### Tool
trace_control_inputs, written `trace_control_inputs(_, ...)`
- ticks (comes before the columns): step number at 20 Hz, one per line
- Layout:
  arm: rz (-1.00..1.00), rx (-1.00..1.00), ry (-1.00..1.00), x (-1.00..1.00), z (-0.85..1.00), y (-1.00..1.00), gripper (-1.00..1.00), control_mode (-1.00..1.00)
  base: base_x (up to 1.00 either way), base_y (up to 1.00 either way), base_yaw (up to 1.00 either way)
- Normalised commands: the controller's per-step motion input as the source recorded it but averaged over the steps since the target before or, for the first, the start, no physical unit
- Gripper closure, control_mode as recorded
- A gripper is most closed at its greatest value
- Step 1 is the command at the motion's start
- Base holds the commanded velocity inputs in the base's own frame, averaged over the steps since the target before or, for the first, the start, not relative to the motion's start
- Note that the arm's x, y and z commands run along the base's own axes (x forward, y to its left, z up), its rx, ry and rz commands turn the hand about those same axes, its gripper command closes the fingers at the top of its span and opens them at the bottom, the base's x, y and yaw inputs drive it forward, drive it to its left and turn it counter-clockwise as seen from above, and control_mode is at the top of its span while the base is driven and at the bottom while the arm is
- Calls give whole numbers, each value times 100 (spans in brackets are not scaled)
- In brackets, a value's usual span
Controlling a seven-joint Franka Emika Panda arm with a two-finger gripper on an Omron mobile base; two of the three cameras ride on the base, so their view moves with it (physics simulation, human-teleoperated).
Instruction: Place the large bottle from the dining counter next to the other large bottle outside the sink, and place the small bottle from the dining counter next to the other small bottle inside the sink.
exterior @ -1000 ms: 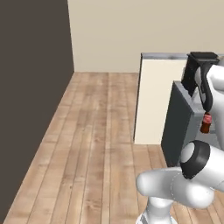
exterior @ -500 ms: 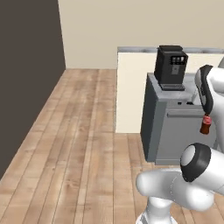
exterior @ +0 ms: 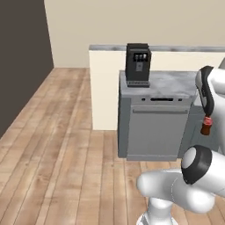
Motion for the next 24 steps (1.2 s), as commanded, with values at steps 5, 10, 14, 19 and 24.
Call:
trace_control_inputs(5, 0, 0, 0, 0, 0, 0, 100, 100, -2, -100, 1)
trace_control_inputs(10, 0, 0, 0, 0, 0, 0, 100, 100, 3, -100, 3)
trace_control_inputs(14, 0, 0, 0, 0, 0, 0, 100, 100, 11, -98, 4)
trace_control_inputs(19, 0, 0, 0, 0, 0, 0, 100, 100, 13, -89, 5)
trace_control_inputs(24, 0, 0, 0, 0, 0, 0, 100, 100, 21, -76, 5)
